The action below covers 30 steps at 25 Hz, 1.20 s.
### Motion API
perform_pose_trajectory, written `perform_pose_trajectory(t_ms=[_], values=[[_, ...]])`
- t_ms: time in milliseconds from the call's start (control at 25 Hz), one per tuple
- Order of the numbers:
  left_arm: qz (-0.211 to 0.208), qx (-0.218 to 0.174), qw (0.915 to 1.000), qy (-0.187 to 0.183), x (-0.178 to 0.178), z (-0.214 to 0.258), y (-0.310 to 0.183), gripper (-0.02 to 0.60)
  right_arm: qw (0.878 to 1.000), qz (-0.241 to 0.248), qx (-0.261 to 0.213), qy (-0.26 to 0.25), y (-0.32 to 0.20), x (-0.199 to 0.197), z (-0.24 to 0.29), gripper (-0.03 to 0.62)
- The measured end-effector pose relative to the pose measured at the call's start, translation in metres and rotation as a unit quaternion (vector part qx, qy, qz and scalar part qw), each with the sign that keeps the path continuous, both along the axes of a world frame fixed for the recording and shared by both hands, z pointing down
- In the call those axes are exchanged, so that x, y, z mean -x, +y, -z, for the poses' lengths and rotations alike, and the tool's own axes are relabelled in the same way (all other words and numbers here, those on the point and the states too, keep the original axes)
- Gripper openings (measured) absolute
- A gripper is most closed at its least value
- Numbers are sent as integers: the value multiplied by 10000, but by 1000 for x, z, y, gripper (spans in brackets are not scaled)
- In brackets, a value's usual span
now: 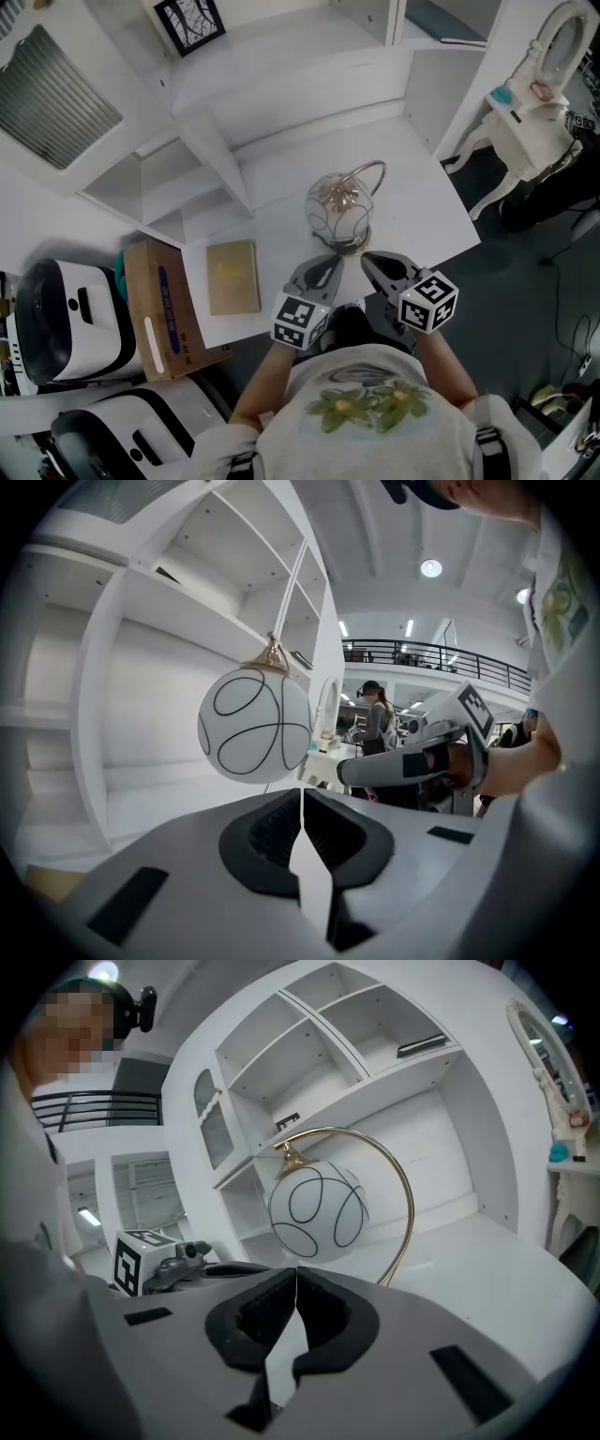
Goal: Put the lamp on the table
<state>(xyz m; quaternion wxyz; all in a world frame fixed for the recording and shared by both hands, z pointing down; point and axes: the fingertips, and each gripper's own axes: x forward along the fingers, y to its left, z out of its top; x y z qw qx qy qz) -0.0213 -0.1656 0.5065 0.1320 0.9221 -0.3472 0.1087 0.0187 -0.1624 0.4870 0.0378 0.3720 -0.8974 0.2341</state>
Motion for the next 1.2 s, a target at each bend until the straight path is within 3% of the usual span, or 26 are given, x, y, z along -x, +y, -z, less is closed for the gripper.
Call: perform_pose_trajectory(t_ms=[320,1200], values=[[-124,35,9999,90,-8,5,13,35,9998,22,-41,209,14,9,2,31],[170,245,9996,11,-3,-3,9,36,9994,-29,297,184,18,9,-12,31]])
